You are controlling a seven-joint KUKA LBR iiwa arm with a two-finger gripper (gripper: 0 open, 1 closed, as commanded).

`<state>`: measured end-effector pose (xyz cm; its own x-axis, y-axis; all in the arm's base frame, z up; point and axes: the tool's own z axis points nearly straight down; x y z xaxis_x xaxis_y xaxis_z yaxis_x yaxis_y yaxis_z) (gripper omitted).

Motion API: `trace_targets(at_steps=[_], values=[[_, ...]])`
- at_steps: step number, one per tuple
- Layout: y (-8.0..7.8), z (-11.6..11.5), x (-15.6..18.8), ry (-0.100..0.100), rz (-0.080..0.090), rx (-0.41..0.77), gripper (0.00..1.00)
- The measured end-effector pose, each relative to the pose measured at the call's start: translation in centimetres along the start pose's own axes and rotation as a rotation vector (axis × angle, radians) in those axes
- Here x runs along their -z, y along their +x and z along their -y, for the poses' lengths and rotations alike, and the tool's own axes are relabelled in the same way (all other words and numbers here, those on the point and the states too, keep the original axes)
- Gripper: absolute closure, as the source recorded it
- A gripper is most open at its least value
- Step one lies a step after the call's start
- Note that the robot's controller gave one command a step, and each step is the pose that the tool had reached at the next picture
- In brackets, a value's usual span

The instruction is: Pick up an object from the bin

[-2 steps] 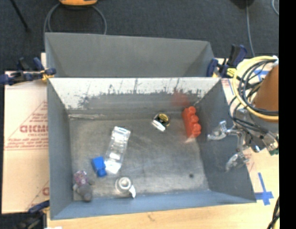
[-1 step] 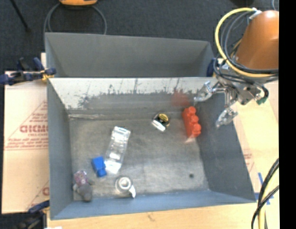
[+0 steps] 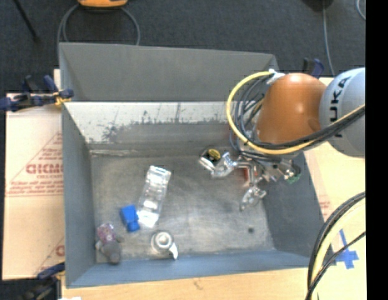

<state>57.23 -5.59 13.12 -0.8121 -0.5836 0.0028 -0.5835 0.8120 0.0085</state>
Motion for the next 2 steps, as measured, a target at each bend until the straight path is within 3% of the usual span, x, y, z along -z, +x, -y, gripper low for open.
trace_targets(at_steps=[1, 2], values=[[1.4, -11.3, -1.4, 0.002, 0.001, -0.041, 0.00], [-6.7, -21.2, -5.6, 0.011, 0.005, -0.042, 0.00]])
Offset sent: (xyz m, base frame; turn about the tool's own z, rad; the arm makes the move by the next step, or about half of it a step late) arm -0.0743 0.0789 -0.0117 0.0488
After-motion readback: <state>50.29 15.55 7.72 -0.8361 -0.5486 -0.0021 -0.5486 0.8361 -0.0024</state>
